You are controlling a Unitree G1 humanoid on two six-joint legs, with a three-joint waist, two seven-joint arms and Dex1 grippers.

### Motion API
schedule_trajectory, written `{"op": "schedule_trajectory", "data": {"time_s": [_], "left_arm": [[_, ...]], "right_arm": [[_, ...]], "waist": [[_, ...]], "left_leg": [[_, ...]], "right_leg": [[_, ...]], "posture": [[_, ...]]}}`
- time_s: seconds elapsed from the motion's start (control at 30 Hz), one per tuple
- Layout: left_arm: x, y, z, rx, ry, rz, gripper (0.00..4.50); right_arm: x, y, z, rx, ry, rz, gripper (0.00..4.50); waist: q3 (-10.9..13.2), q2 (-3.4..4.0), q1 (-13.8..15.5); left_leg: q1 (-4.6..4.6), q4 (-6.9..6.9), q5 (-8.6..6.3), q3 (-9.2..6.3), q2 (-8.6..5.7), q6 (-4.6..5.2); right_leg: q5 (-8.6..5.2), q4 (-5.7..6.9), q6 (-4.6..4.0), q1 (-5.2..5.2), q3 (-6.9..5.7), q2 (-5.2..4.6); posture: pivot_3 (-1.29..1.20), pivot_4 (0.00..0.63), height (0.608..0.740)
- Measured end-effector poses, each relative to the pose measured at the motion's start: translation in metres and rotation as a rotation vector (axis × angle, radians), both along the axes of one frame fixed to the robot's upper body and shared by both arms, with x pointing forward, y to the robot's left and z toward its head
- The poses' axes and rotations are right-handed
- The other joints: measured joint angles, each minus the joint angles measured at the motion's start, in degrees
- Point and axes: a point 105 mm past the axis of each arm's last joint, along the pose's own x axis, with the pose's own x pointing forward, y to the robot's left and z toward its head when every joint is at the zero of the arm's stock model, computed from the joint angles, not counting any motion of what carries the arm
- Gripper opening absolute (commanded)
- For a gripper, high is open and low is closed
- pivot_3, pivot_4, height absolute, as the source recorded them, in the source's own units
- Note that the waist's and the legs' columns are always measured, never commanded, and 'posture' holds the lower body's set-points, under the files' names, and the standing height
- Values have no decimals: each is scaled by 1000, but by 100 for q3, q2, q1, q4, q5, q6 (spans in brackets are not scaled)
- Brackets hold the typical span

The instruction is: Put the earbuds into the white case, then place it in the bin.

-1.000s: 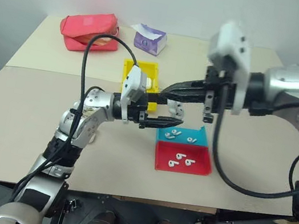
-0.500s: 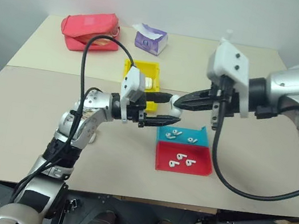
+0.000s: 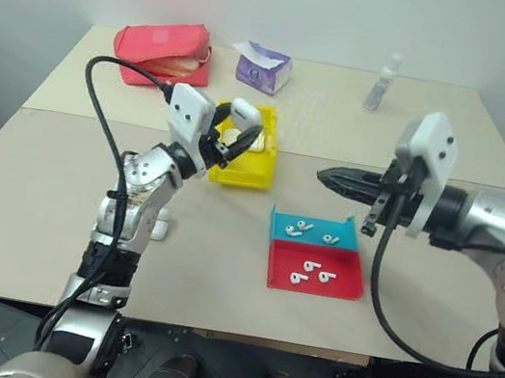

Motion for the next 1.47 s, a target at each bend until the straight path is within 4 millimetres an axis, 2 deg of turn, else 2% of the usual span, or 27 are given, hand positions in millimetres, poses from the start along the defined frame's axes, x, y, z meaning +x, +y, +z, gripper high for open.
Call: {"op": "schedule_trajectory", "data": {"time_s": [0.1,0.2,0.37,0.53,0.73,0.87,1.0,1.07,1.13,1.27,1.3,1.37,1.47], "left_arm": [[21,4,-4,9,27,125,2833],[35,-2,-7,31,34,166,2833],[48,-10,-22,66,77,170,4405],[47,-16,-23,69,60,140,4460],[40,-6,-11,66,14,94,4460],[16,6,1,68,-34,-35,4460],[-14,22,-2,125,-36,-153,4460],[-45,34,-7,158,15,-270,4460],[-65,48,-9,183,64,-321,4460],[-100,60,-4,217,119,-399,4460],[-110,62,-3,229,134,-421,4460],[-135,65,-8,284,198,-505,4460],[-153,68,-7,327,248,-578,4460]], "right_arm": [[2,8,-10,-4,25,-34,45],[5,10,-16,-4,41,-74,45],[7,10,-17,-5,41,-113,0],[2,14,-17,-8,32,-109,0],[0,12,-21,-3,48,-113,0],[-1,10,-25,12,43,-114,0],[-4,5,-37,30,10,-118,0],[-12,-1,-49,61,-10,-98,0],[-20,-6,-60,72,6,-78,0],[-33,-14,-59,44,-35,-33,0],[-34,-17,-58,31,-40,-29,0],[-37,-25,-60,7,-35,-34,0],[-38,-33,-62,-14,-27,-43,0]], "waist": [[0,0,-1],[0,-1,6],[1,-1,-3],[1,-1,-35],[1,-1,-77],[0,0,-93],[-1,2,-98],[-1,2,-105],[0,3,-112],[0,4,-85],[0,4,-78],[-1,5,-77],[-1,5,-76]], "left_leg": [[-1,1,0,0,-2,0],[-3,0,-2,0,-6,3],[-5,0,-3,0,-8,5],[-5,0,-3,0,-6,4],[-5,-1,-3,0,-5,5],[-4,-2,-3,-2,-2,4],[-3,-2,-3,-3,1,4],[-1,-6,-4,-4,4,5],[0,-6,-3,0,3,5],[45,-10,-7,2,9,11],[58,-16,-28,3,10,47],[64,-28,-32,7,14,52],[64,-33,-31,12,15,52]], "right_leg": [[0,-1,1,1,0,0],[1,-4,1,0,-2,-3],[2,-6,3,-2,-3,-5],[2,-4,3,-1,-3,-4],[2,-3,3,-3,-3,-3],[2,-1,3,-5,-2,0],[2,-2,3,-4,-2,4],[1,-1,3,-5,1,7],[1,-1,3,-7,6,7],[1,-9,2,24,9,11],[0,-17,1,31,9,11],[-1,-16,0,29,12,14],[-2,-17,-2,24,13,14]], "posture": [[0,150,740],[0,150,740],[0,150,740],[0,150,740],[0,150,740],[0,150,740],[0,150,740],[0,150,740],[0,150,740],[0,150,740],[0,150,740],[0,150,740],[0,150,740]]}}
